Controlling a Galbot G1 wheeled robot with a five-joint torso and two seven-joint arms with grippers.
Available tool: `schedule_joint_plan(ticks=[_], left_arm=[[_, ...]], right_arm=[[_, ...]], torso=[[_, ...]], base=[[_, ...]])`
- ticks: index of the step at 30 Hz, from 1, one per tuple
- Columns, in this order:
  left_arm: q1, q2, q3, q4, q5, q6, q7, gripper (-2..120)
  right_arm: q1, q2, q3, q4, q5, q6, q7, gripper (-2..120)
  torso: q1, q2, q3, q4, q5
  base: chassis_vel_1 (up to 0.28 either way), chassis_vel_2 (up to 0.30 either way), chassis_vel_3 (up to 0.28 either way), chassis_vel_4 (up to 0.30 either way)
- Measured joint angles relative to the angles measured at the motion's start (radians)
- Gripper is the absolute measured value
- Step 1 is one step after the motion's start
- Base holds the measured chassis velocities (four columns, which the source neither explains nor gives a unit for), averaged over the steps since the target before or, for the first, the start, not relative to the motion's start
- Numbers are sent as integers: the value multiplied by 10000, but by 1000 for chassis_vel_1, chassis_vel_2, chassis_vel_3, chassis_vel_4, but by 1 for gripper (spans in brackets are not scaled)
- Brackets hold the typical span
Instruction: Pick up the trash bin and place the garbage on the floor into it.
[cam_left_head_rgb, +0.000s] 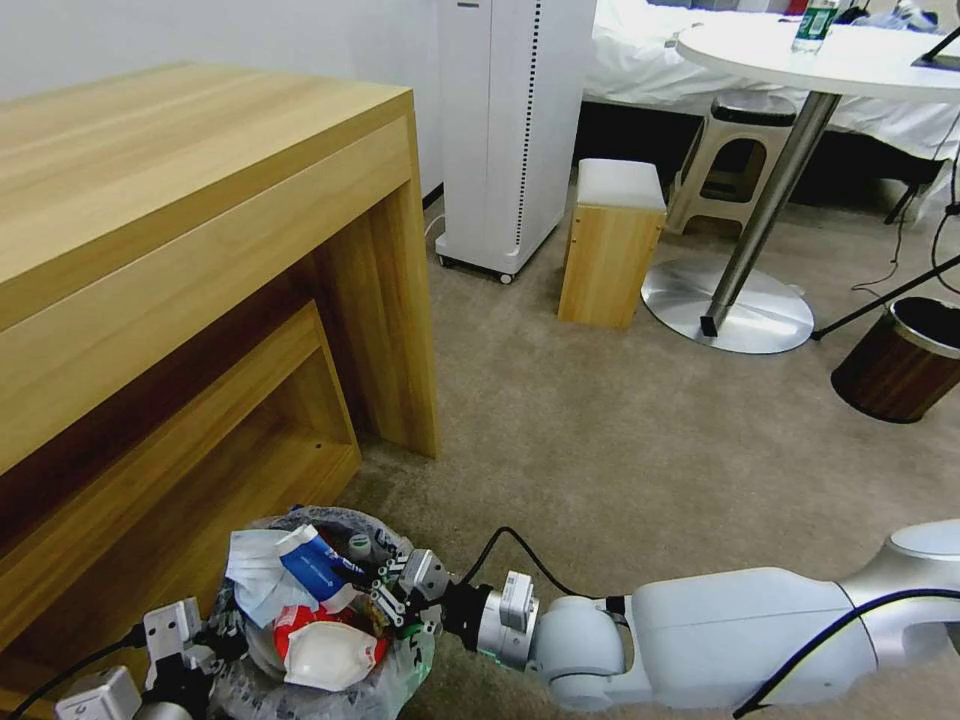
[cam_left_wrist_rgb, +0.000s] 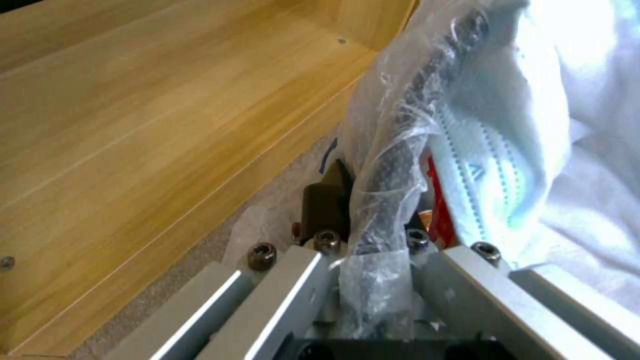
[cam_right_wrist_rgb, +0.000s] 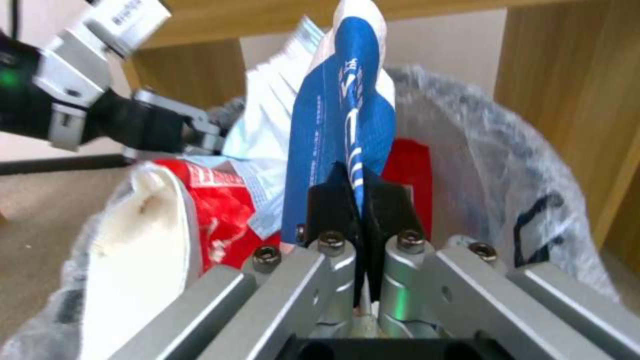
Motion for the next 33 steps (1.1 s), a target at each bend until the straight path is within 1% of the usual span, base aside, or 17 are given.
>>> schedule_joint_plan(ticks=[11, 20, 22, 23, 24, 25, 26, 27, 30, 31, 33], left_arm=[[15, -74, 12, -40, 127, -62, 88, 0], [-51, 25, -17, 61, 44, -64, 77, 0], [-69, 80, -37, 92, -7, -64, 65, 0], [-69, 80, -37, 92, -7, -64, 65, 0], [-74, 105, -46, 112, -23, -64, 56, 0], [-77, 121, -52, 124, -33, -64, 51, 0], [-81, 129, -53, 134, -40, -64, 49, 0], [-81, 129, -53, 134, -40, -64, 49, 0], [-87, 133, -50, 147, -45, -64, 45, 0], [-87, 133, -50, 147, -45, -64, 45, 0], [-101, 133, -44, 159, -51, -63, 43, 0]], right_arm=[[190, 387, -273, -169, 96, -308, 523, 0], [214, 301, -231, 84, 38, -484, 653, 0], [181, 248, -206, 86, -28, -501, 688, 8], [181, 248, -206, 86, -28, -501, 688, 8], [166, 219, -194, 85, -39, -502, 690, 14], [154, 184, -191, 86, -55, -502, 688, 17], [136, 154, -183, 85, -59, -502, 681, 23], [136, 154, -183, 85, -59, -502, 681, 23], [67, 93, -142, 77, -125, -502, 670, 37], [67, 93, -142, 77, -125, -502, 670, 37], [18, 86, -82, 63, -155, -501, 662, 47]], torso=[[0, 0, 0, 1, 0], [0, 0, 0, 0, -1], [0, 0, 0, 0, 0], [0, 0, 0, 0, 0], [0, 0, 0, 0, 0], [0, 0, 0, 0, 0], [0, 0, 0, 0, 0], [0, 0, 0, 0, 0], [0, 0, 0, 0, 0], [0, 0, 0, 0, 0], [0, 0, 0, 0, 0]], base=[[0, 0, 0, 0], [0, 0, 0, 0], [0, 0, 0, 0], [0, 0, 0, 0], [0, 0, 0, 0], [0, 0, 0, 0], [0, 0, 0, 0], [0, 0, 0, 0], [0, 0, 0, 0], [0, 0, 0, 0], [0, 0, 0, 0]])
